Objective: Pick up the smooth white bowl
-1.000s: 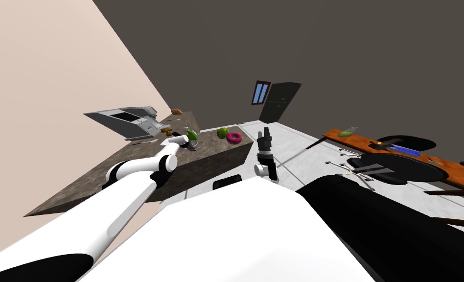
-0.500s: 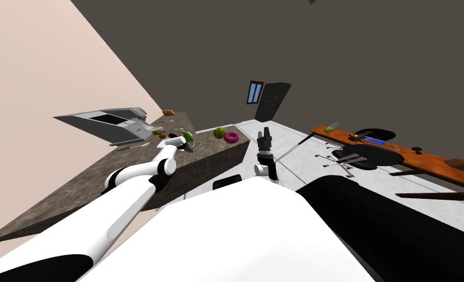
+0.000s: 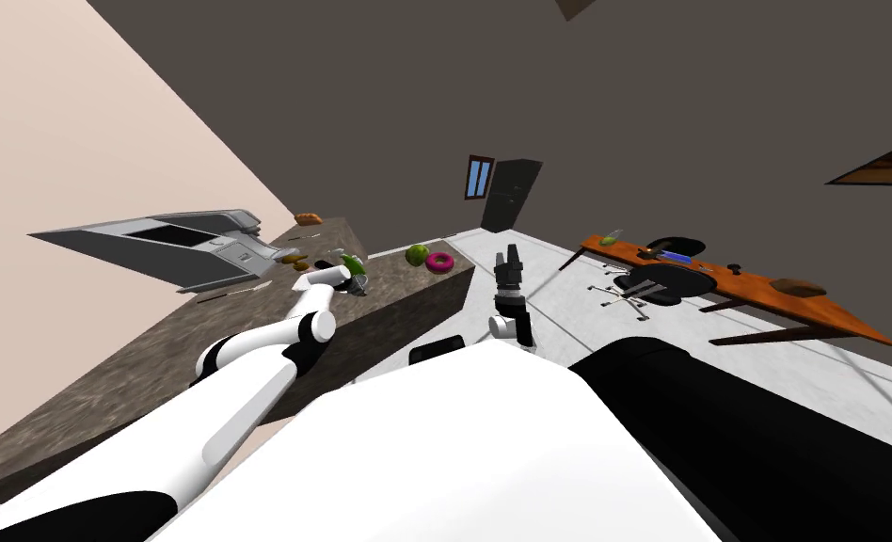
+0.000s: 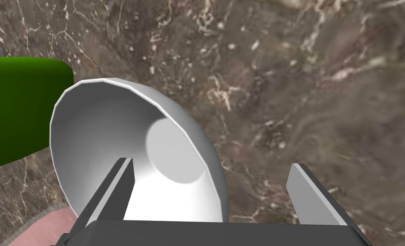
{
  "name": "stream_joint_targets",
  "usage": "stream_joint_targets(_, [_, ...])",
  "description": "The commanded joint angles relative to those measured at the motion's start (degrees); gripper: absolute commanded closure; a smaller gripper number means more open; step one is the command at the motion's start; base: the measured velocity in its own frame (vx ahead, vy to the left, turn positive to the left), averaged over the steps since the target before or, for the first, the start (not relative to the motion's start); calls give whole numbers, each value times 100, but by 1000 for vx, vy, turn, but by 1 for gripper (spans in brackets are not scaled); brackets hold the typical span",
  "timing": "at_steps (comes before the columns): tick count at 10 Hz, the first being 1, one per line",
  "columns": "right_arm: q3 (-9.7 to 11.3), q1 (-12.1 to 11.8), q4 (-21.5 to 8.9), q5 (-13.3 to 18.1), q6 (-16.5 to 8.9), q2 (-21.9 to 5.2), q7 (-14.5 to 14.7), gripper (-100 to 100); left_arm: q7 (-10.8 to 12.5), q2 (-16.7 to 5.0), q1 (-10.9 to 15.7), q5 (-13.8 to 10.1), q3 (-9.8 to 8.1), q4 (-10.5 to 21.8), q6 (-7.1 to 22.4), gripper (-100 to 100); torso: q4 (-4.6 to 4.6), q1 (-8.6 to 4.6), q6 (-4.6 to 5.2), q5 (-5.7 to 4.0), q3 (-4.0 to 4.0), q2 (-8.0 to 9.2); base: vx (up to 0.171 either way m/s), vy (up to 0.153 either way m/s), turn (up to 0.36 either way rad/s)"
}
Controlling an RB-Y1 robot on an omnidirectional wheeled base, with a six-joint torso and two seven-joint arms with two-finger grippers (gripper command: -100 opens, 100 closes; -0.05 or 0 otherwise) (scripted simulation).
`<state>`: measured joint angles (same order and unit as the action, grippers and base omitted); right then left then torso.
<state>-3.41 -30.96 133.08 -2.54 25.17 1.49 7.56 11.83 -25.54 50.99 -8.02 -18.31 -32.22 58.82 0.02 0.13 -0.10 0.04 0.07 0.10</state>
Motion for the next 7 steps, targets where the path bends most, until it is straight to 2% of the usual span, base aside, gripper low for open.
stream_joint_targets(1, [0, 0, 0, 0, 0, 0, 0, 0, 82, -22, -201, 147, -196, -282, 124, -100, 0, 0, 0, 0, 0, 0, -17, 22, -208])
stream_joint_targets(2, [1, 1, 0, 0, 0, 0, 0, 0, 82, -22, -201, 147, -196, -282, 124, -100, -1, -2, 7, -1, -1, -1, -21, 24, -131])
stream_joint_targets(5, [1, 2, 0, 0, 0, 0, 0, 0, 283, -112, -710, 557, -737, -912, 381, -100, 1, 6, 6, 1, 4, 8, -49, 50, -315])
stream_joint_targets(7, [0, 0, 0, 0, 0, 0, 0, 0, 271, -83, -733, 528, -722, -976, 389, -100, 3, 12, -1, 2, 6, 11, -34, 35, -63])
